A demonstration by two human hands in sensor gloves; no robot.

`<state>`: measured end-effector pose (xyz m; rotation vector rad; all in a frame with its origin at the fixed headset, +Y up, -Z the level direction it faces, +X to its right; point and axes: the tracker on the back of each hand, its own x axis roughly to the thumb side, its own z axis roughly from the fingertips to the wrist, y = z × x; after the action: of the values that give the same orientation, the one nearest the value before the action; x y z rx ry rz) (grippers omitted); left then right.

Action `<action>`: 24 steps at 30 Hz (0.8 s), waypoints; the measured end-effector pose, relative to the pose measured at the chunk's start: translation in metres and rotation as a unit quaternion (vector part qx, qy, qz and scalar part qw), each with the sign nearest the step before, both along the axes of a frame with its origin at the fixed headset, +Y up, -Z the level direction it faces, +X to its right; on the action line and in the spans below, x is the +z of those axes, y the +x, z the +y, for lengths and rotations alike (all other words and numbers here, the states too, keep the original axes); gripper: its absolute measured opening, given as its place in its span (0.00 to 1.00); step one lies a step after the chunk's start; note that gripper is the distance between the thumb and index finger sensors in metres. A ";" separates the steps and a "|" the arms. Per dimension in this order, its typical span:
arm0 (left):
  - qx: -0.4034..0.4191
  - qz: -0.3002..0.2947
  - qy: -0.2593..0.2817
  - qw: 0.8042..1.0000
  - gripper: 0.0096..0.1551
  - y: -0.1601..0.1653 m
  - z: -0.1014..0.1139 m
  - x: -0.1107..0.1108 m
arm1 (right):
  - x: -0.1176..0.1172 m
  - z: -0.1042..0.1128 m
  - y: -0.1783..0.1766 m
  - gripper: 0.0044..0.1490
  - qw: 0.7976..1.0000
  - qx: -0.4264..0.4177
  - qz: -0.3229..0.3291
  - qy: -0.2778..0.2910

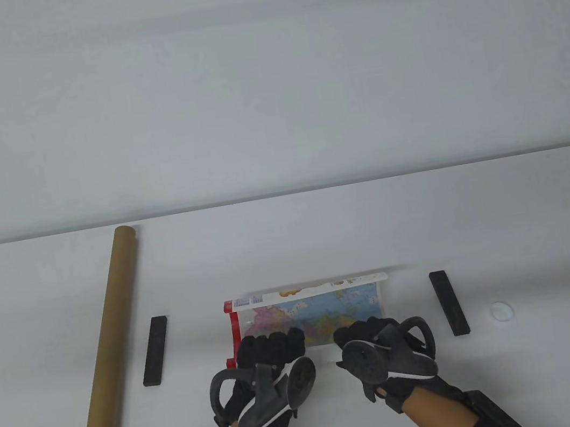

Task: Roll up map and store in mailing tube

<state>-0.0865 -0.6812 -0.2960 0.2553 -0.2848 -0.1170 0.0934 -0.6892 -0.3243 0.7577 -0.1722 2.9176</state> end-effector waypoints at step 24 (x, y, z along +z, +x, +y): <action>0.133 0.023 -0.197 0.971 0.27 -0.019 -0.014 -0.022 | 0.027 0.005 -0.021 0.38 0.980 0.121 0.053 0.147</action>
<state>-0.1060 -0.6949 -0.3183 -0.1057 -0.2206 0.1994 0.0723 -0.6845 -0.2969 1.0423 -0.5467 3.1080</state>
